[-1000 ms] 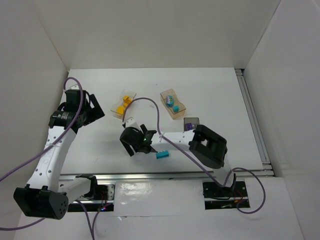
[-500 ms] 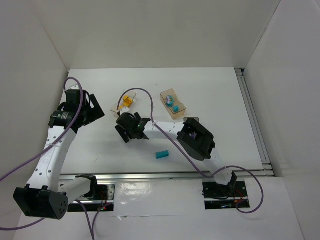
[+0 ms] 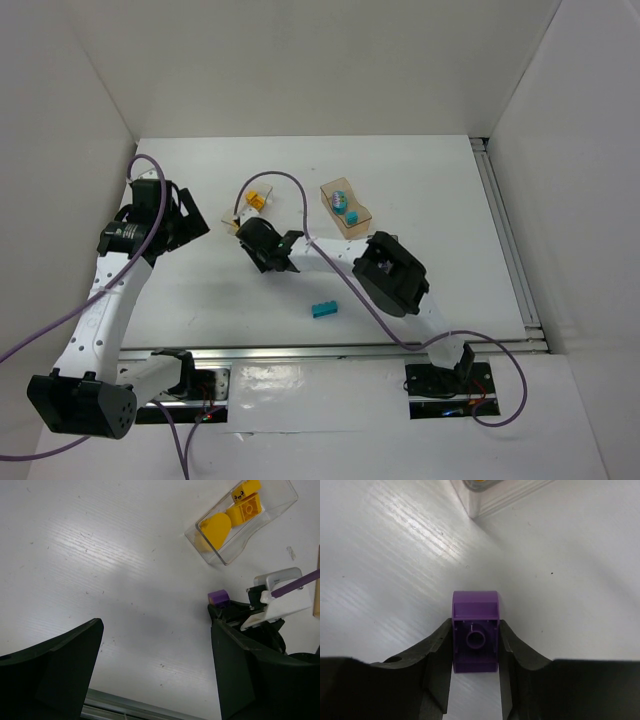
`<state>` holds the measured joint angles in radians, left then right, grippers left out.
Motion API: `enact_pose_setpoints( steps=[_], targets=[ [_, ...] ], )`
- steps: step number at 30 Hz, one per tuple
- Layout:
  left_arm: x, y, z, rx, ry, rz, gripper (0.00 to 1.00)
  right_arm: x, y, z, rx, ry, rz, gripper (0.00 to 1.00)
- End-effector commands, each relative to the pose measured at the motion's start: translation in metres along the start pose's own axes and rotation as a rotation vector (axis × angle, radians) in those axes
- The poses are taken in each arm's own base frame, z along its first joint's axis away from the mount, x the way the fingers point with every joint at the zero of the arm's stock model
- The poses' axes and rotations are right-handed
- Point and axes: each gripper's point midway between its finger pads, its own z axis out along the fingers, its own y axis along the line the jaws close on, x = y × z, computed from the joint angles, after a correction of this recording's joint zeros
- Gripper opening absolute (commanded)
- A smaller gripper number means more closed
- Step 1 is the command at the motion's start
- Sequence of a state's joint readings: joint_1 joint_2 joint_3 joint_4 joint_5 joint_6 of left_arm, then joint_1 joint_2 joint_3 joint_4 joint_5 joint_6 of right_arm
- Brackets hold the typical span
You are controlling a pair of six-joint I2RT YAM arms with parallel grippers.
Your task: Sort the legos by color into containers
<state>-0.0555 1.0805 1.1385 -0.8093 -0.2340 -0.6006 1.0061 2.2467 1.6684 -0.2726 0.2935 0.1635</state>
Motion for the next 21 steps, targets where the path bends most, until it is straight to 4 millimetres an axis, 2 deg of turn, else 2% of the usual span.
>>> enact_pose_setpoints(
  steps=[1, 3, 4, 5, 6, 8, 10, 11, 13, 15, 16, 17, 20, 21],
  targets=[
    [-0.002, 0.002, -0.001, 0.000, -0.008, 0.019, 0.94, -0.010, 0.012, -0.021, 0.014, -0.037, 0.011, 0.34],
    [-0.002, 0.002, -0.001, 0.000, -0.008, 0.019, 0.94, -0.021, 0.006, -0.041, 0.043, -0.069, 0.042, 0.34],
    [-0.002, 0.000, -0.001, 0.008, -0.003, 0.019, 0.94, -0.027, -0.002, -0.065, 0.049, -0.098, 0.081, 0.32],
    [-0.003, -0.002, -0.001, 0.021, -0.006, 0.028, 0.94, -0.030, -0.009, -0.080, 0.060, -0.117, 0.106, 0.32],
    [0.002, -0.004, 0.000, 0.037, 0.013, 0.039, 0.96, -0.033, -0.024, -0.107, 0.090, -0.159, 0.140, 0.32],
    [0.008, -0.021, 0.000, 0.137, 0.043, 0.059, 0.96, -0.030, -0.043, -0.134, 0.140, -0.200, 0.223, 0.32],
    [0.015, -0.039, 0.000, 0.241, 0.053, 0.090, 0.94, -0.013, -0.076, -0.165, 0.220, -0.224, 0.290, 0.32],
    [0.022, -0.050, -0.002, 0.312, 0.075, 0.122, 0.94, -0.007, -0.096, -0.171, 0.263, -0.228, 0.365, 0.32],
    [0.033, -0.065, -0.005, 0.381, 0.096, 0.180, 0.92, 0.021, -0.128, -0.191, 0.345, -0.200, 0.425, 0.32],
    [0.048, -0.075, -0.001, 0.412, 0.141, 0.257, 0.92, 0.043, -0.159, -0.199, 0.410, -0.171, 0.514, 0.32],
    [0.058, -0.084, -0.003, 0.444, 0.168, 0.297, 0.92, 0.056, -0.168, -0.205, 0.414, -0.158, 0.541, 0.32],
    [0.071, -0.090, -0.003, 0.480, 0.211, 0.327, 0.92, 0.063, -0.185, -0.207, 0.443, -0.152, 0.576, 0.32],
    [0.105, -0.109, -0.002, 0.537, 0.306, 0.440, 0.92, 0.086, -0.203, -0.212, 0.470, -0.114, 0.619, 0.34],
    [0.114, -0.114, -0.002, 0.549, 0.328, 0.478, 0.92, 0.096, -0.214, -0.212, 0.504, -0.091, 0.634, 0.35]
  ],
)
